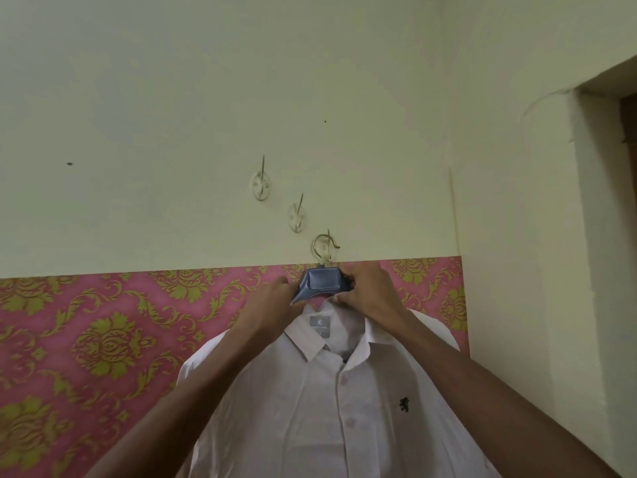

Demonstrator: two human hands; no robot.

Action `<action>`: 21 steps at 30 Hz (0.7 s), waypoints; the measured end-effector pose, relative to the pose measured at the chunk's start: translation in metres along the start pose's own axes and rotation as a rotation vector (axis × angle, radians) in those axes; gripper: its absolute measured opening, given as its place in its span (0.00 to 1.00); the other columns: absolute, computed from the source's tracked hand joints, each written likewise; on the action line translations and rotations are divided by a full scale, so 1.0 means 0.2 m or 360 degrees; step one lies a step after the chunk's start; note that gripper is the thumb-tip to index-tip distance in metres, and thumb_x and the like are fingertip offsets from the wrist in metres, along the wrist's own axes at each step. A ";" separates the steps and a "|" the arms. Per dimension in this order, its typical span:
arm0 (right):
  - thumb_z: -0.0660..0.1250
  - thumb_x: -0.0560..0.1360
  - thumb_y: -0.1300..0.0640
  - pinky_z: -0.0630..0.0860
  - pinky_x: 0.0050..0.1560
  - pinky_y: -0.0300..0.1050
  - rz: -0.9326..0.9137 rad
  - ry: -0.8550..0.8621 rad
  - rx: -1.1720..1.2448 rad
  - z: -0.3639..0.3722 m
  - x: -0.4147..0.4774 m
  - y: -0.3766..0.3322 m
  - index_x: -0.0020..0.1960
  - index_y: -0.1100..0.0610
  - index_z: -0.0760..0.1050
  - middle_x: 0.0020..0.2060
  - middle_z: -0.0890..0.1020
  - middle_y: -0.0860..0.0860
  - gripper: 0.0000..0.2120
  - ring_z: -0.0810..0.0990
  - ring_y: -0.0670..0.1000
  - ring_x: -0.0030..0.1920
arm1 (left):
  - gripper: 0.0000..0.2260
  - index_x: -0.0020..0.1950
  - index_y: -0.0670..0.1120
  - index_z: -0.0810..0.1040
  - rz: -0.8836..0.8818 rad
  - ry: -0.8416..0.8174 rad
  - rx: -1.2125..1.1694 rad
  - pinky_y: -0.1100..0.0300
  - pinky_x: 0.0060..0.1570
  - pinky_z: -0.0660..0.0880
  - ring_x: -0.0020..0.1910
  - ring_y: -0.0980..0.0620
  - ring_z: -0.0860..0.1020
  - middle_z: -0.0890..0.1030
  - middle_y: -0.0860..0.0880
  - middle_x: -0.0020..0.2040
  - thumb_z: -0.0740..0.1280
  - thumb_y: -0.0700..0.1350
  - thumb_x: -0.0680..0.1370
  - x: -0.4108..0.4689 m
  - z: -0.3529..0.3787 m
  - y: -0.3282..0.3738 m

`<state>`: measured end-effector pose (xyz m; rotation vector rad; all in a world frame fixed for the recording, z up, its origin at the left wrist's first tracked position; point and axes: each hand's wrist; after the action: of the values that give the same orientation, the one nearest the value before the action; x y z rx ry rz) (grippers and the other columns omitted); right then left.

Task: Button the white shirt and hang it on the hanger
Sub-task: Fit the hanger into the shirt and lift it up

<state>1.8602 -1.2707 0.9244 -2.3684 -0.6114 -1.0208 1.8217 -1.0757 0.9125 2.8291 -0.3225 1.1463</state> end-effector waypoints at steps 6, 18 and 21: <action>0.79 0.64 0.47 0.82 0.45 0.50 0.0027 0.0065 0.0027 0.04 -0.04 0.09 0.54 0.54 0.82 0.45 0.86 0.52 0.21 0.84 0.53 0.44 | 0.14 0.58 0.46 0.79 -0.0009 0.0053 0.0068 0.54 0.43 0.75 0.44 0.48 0.76 0.77 0.46 0.49 0.64 0.53 0.78 -0.01 0.04 0.04; 0.77 0.67 0.47 0.79 0.45 0.44 0.0010 0.0170 0.0099 0.00 -0.10 0.08 0.56 0.53 0.79 0.49 0.83 0.50 0.20 0.80 0.51 0.46 | 0.20 0.67 0.47 0.71 -0.0081 0.0153 -0.0182 0.57 0.55 0.71 0.58 0.49 0.72 0.73 0.48 0.60 0.67 0.53 0.77 -0.03 0.05 0.03; 0.74 0.72 0.52 0.77 0.46 0.42 -0.0052 0.0305 0.0175 -0.03 -0.16 0.08 0.53 0.55 0.79 0.48 0.82 0.50 0.12 0.79 0.51 0.47 | 0.15 0.62 0.47 0.75 -0.0046 0.0326 -0.0395 0.59 0.51 0.71 0.54 0.52 0.73 0.74 0.51 0.56 0.68 0.50 0.77 -0.08 0.01 0.03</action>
<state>1.8458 -1.2925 0.8991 -2.1421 -0.6194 -1.1808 1.8104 -1.0788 0.8987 2.4726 -0.3786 1.2780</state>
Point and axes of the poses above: each hand's wrist, its own x-axis towards the middle knuckle, its own z-axis out of the palm, y = z × x
